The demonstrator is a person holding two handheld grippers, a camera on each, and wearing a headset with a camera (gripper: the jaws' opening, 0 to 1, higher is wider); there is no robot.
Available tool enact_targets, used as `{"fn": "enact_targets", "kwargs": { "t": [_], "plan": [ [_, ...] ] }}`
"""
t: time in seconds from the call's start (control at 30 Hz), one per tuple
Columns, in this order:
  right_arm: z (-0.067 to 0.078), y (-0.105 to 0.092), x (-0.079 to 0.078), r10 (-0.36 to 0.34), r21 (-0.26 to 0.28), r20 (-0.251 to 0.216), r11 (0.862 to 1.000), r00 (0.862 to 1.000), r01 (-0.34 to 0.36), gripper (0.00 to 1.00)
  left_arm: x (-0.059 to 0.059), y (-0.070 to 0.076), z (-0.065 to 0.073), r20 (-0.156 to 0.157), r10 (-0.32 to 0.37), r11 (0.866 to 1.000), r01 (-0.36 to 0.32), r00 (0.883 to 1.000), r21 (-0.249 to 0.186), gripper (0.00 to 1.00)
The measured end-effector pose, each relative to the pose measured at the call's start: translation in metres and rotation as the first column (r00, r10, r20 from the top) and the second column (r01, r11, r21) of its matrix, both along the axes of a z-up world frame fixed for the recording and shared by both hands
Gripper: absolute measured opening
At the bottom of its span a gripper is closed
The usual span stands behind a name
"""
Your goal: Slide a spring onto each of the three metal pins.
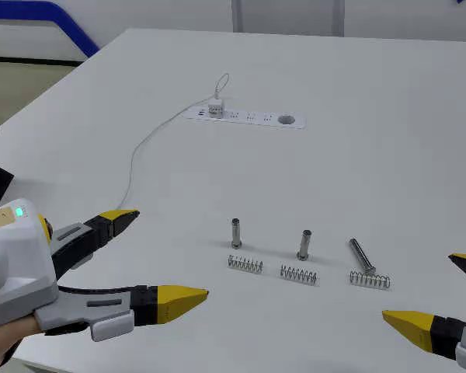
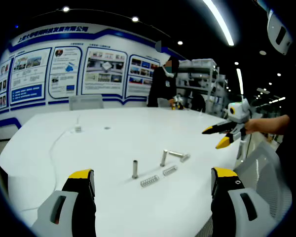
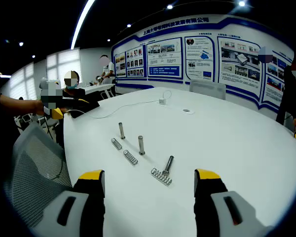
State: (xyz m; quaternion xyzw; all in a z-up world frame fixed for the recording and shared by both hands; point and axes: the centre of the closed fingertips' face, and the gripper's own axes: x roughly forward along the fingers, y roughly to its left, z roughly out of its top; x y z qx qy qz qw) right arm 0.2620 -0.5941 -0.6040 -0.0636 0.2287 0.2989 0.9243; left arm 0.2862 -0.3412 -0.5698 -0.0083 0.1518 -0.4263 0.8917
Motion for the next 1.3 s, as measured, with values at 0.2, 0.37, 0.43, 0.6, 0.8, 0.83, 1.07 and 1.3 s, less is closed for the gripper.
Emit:
{"fn": "enact_targets", "kwargs": {
  "t": [0.2,0.37,0.43,0.6,0.8,0.83,1.07,1.3],
  "plan": [
    [-0.0015,-0.0004,-0.0008,0.000,-0.004,-0.004,1.000,1.000,0.000,0.75,-0.0009,-0.0004,-0.0009,-0.005,-0.001,1.000,0.001,1.000,0.001,1.00],
    [-0.0004,-0.0002,-0.0004,-0.006,0.010,-0.001,1.000,1.000,0.006,0.75,-0.0017,-0.0001,-0.0011,-0.007,-0.002,1.000,0.002,1.000,0.003,1.00],
    [-0.0004,0.0003,-0.0004,-0.005,0.013,-0.002,1.000,1.000,0.005,0.75,-0.0020,0.0001,-0.0011,-0.007,-0.001,1.000,0.001,1.000,0.005,1.00],
    [-0.0010,0.0017,-0.0010,0.002,0.011,-0.004,1.000,1.000,-0.002,0.75,-0.0029,0.0006,-0.0013,-0.008,0.001,1.000,-0.001,1.000,0.008,1.00],
    [-0.0015,0.0018,-0.0015,0.004,0.011,-0.007,1.000,1.000,-0.004,0.75,-0.0034,-0.0007,-0.0008,-0.007,-0.001,1.000,0.001,1.000,0.004,1.00],
    [-0.0014,0.0017,-0.0014,0.003,0.013,-0.007,1.000,1.000,-0.003,0.75,-0.0036,-0.0010,-0.0008,-0.007,-0.002,1.000,0.002,1.000,0.004,1.00],
    [-0.0019,0.0005,-0.0007,-0.003,0.012,-0.011,1.000,1.000,0.004,0.75,-0.0035,-0.0007,-0.0010,-0.008,-0.002,1.000,0.002,1.000,0.003,1.00],
    [-0.0038,0.0009,-0.0002,-0.002,0.010,-0.015,1.000,1.000,0.003,0.75,-0.0038,0.0004,-0.0019,-0.012,0.000,1.000,0.000,1.000,0.002,1.00]
  ]
}}
